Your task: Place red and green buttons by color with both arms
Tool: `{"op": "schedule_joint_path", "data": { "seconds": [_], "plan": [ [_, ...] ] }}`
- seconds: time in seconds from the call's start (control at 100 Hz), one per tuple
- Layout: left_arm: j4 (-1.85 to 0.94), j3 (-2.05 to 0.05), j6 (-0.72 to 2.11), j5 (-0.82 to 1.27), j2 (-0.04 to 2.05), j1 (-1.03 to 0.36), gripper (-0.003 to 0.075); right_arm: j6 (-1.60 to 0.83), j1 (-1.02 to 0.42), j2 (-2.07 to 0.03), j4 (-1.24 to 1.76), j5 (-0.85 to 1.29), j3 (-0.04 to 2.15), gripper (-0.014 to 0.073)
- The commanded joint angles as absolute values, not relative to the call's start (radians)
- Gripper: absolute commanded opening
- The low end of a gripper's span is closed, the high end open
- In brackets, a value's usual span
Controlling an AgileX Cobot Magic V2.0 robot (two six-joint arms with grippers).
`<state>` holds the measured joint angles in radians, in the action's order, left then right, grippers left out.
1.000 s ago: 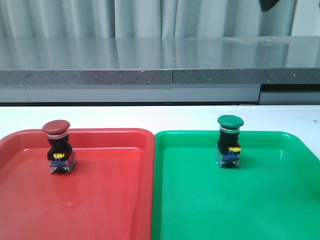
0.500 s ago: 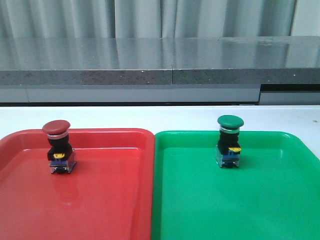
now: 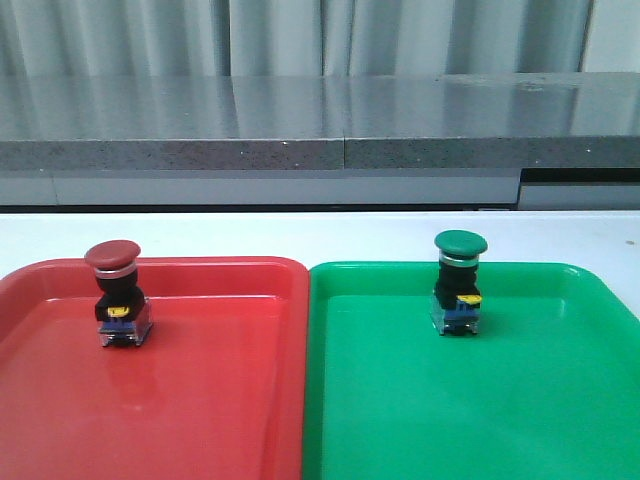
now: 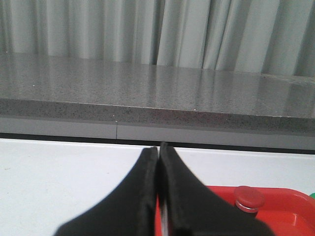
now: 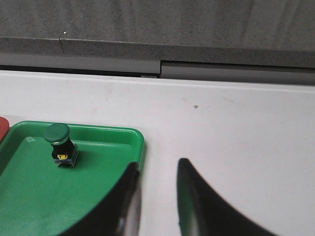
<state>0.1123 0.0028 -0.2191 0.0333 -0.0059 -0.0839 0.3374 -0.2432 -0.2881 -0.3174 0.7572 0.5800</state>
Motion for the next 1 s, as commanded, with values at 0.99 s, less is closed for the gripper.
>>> {"op": "schedule_joint_path", "data": {
  "seconds": [0.99],
  "plan": [
    [0.112, 0.043, -0.222, -0.047, -0.035, -0.082, -0.0020, 0.334, -0.231, -0.234, -0.339, 0.605, 0.530, -0.0068]
  ]
}}
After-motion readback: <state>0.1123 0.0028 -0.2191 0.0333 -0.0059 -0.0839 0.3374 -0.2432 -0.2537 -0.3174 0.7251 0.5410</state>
